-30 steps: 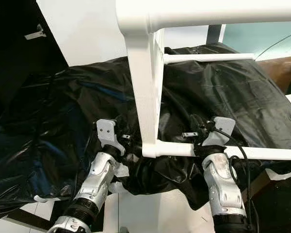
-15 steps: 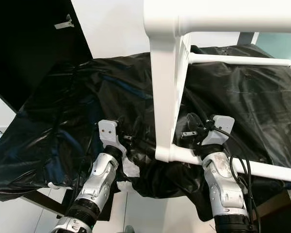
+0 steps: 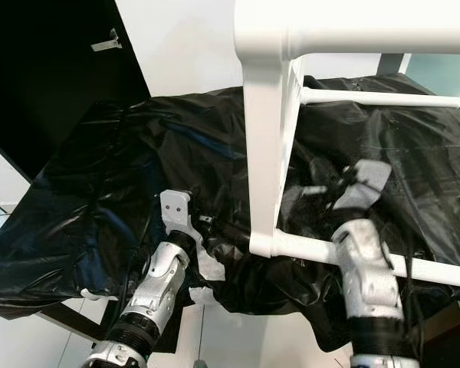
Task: Building children table
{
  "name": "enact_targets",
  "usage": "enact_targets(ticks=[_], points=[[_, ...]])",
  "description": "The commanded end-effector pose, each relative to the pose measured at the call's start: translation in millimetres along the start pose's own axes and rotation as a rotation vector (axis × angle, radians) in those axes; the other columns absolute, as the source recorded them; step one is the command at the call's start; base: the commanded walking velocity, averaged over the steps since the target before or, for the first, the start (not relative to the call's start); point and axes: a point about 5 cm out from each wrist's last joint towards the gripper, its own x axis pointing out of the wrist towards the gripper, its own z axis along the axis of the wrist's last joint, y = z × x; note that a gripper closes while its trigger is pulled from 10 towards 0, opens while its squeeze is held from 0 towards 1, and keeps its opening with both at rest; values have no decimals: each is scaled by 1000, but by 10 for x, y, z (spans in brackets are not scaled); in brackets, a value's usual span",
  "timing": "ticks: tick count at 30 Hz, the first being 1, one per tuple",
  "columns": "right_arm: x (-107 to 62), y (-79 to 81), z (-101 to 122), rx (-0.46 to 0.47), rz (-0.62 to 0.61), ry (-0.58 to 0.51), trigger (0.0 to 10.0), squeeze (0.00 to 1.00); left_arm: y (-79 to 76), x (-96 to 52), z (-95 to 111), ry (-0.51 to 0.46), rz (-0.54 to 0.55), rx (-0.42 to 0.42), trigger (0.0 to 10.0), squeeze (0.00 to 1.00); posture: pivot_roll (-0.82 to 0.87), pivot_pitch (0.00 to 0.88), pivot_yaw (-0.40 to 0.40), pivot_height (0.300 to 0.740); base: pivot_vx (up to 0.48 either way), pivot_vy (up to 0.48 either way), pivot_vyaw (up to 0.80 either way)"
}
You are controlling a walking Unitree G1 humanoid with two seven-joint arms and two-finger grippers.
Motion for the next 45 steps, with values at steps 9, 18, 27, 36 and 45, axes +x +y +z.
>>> enact_targets(ticks=[9,18,27,36,45], points=[[202,172,-83,-15,90,27,10000,0,679,-195,-117,142,497,156,10000,0,107,0,82,740,0,0,0],[306,490,-302,84,378,137,10000,0,663,-209,-97,116,471,182,10000,0,134,0,79,740,0,0,0],[338,500,-402,105,416,169,10000,0,643,-222,-86,103,454,200,10000,0,142,0,81,740,0,0,0],[283,208,-308,-2,125,73,10000,0,517,-187,-12,23,349,147,10000,0,129,0,90,740,0,0,0],[-35,103,-269,-363,-148,-12,10000,0,470,-185,-24,16,334,132,10000,0,108,0,88,740,0,0,0]])
